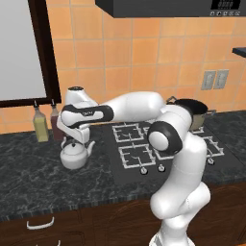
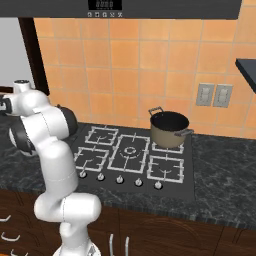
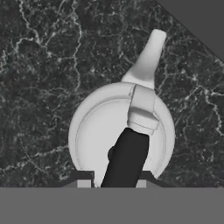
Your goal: Pick the kettle from the counter and place it on a stove burner. Then turn the burner on.
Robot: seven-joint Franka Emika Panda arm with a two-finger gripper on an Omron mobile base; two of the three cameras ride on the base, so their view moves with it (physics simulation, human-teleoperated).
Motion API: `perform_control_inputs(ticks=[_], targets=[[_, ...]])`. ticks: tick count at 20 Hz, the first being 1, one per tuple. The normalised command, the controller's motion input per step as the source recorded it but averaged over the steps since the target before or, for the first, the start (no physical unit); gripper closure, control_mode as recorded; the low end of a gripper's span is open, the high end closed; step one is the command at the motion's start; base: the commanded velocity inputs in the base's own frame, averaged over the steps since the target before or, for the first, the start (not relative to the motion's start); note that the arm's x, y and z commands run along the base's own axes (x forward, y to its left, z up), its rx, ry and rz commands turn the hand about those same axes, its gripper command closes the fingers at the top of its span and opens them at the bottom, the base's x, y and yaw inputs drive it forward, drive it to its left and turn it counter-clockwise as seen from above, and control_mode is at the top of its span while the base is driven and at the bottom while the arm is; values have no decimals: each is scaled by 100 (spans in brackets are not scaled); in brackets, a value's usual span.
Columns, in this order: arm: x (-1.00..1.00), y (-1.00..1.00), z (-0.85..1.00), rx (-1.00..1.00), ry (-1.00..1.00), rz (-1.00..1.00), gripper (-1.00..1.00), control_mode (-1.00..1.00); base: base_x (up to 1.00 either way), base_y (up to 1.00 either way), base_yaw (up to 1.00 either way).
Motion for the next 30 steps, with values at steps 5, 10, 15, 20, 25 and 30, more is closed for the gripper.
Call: perform_control_inputs(ticks=[5, 10, 15, 20, 25, 30], targets=[[-25, 0, 50, 0, -5, -4, 100, -100, 0, 0, 0], [-27, -11, 43, 0, -2, -14, 100, -100, 0, 0, 0], [-23, -50, 16, 0, 0, -20, 100, -100, 0, 0, 0], [-18, -56, 22, 0, 0, -19, 100, -100, 0, 0, 0], [-16, -56, 23, 0, 0, -18, 100, -100, 0, 0, 0], [-6, -66, 12, 0, 0, -19, 100, -100, 0, 0, 0]])
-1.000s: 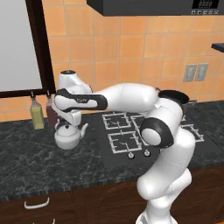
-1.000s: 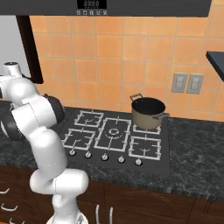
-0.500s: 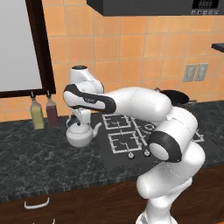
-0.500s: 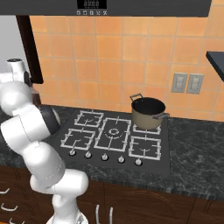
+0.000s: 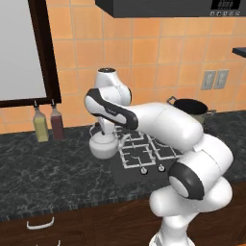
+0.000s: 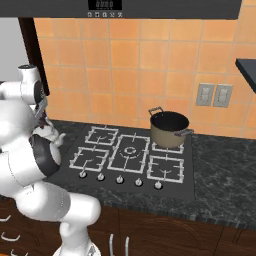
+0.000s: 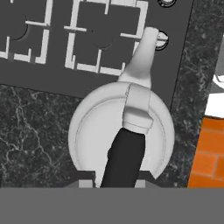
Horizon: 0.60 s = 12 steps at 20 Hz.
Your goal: Pick the kettle from the counter and place it on a stove burner. Then turn the burner on.
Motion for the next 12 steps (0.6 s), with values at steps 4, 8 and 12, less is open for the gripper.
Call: perform_control_inputs(ticks=[4, 8, 12], targets=[[0, -72, 9, 0, 0, -19, 100, -100, 0, 0, 0], [0, -69, 11, 0, 0, -19, 100, -100, 0, 0, 0], [0, -68, 9, 0, 0, -18, 100, -100, 0, 0, 0]])
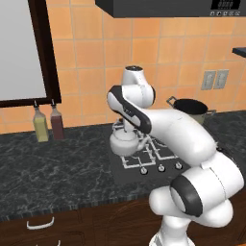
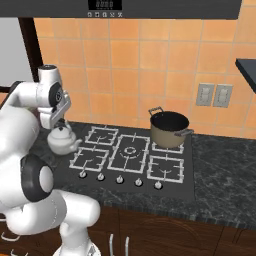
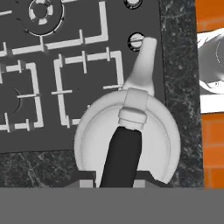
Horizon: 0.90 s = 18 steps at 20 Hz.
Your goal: Pick the kettle from the counter and place it on a stove burner. Then turn the burner on.
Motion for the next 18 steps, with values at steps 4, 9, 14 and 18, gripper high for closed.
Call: perform_control_inputs(ticks=[4, 9, 14, 18], targets=[[0, -74, 21, 0, 0, -17, 100, -100, 0, 0, 0], [2, -72, 23, 0, 0, -16, 100, -100, 0, 0, 0], [4, -65, 10, 0, 0, -16, 100, -100, 0, 0, 0], [13, -57, 0, 0, 0, -14, 100, -100, 0, 0, 0]])
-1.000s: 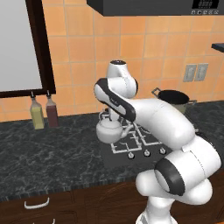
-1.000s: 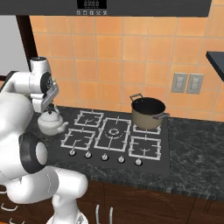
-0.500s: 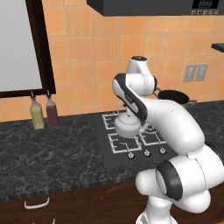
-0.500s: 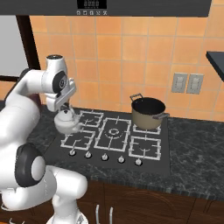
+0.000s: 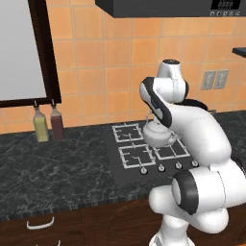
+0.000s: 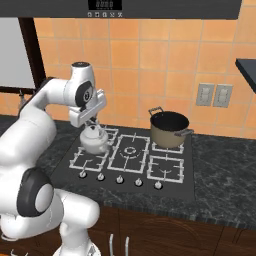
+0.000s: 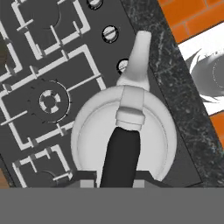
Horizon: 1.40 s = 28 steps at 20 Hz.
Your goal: Pick the kettle from the counter and place it on a stove burner. Then turn the burner on.
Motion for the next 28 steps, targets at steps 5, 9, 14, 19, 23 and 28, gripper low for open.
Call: perform_control_inputs(ticks=[5, 9, 14, 19, 23, 28], targets=[[30, -46, 0, 0, 0, -8, 100, -100, 0, 0, 0], [43, -35, 0, 0, 0, -4, 100, -100, 0, 0, 0], [42, -28, 0, 0, 0, -3, 100, -100, 0, 0, 0], [25, -29, -3, 0, 0, -3, 100, -100, 0, 0, 0], [17, -28, -10, 0, 0, -3, 100, -100, 0, 0, 0], [12, -32, -20, 0, 0, -3, 100, -100, 0, 0, 0]])
